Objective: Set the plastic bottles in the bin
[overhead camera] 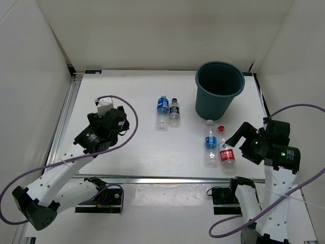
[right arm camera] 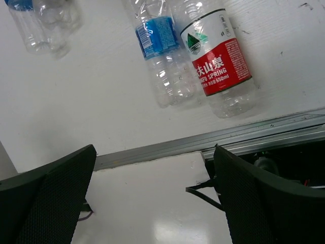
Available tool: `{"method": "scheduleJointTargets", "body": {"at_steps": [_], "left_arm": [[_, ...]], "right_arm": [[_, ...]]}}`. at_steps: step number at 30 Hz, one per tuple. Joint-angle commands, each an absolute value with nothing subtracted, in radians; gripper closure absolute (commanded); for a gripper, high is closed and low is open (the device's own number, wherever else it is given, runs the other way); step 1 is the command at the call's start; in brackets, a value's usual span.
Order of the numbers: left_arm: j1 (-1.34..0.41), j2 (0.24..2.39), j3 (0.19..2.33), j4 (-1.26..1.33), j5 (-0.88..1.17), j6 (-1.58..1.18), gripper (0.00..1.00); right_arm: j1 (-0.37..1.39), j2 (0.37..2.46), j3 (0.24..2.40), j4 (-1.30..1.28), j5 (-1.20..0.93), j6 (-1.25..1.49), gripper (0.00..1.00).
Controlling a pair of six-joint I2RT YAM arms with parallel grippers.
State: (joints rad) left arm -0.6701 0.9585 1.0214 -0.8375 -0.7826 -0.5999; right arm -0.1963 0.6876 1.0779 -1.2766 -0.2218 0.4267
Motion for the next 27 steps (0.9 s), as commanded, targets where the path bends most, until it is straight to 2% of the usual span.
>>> {"method": "scheduleJointTargets", "body": {"at_steps": [1,15,27], "left_arm": [[-0.658,0.96,0.993,-0.799,-0.773,-0.551,0.0],[-0.548,0.917,0.901,-0.781,-0.687,-0.545,0.0],[-0.518,0.899,0.881,-0.781,-0.678,-0.526,0.0]], "right_arm": [[-0.198,0.713,1.068,-1.23,-0.272,0.354,0.0],[-0.178,0.954,0.902,-1.022,-0.364,0.345,0.0],[-0.141,1.112,0.808,-0.87,-0.195,0.406,0.0]]}}
